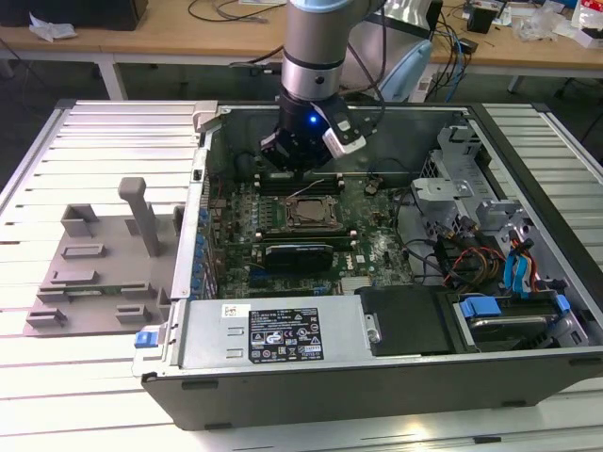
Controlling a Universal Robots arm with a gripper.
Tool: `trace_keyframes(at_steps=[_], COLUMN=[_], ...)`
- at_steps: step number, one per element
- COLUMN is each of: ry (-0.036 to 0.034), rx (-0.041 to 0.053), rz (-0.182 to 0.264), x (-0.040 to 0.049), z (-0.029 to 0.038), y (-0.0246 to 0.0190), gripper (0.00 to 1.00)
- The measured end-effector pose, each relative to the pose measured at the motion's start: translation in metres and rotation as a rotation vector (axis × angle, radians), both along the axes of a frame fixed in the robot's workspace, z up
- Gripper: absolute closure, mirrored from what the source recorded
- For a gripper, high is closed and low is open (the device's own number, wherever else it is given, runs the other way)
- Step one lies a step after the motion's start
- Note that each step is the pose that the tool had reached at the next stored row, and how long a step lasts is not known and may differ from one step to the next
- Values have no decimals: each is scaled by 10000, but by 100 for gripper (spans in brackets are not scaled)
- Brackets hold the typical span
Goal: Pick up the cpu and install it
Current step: 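Install the first cpu locking lever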
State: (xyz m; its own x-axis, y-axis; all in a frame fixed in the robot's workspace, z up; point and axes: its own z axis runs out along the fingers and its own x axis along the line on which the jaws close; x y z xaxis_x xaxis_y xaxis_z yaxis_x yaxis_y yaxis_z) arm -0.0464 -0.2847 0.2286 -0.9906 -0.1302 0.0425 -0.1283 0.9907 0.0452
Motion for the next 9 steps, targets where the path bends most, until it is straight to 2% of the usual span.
trace_keyframes(at_steps=[6,9], ry=[16,30], rx=[0,0], rz=[-2,-2], x=[68,147], z=[-57,-95], y=[1,1], gripper=[89,89])
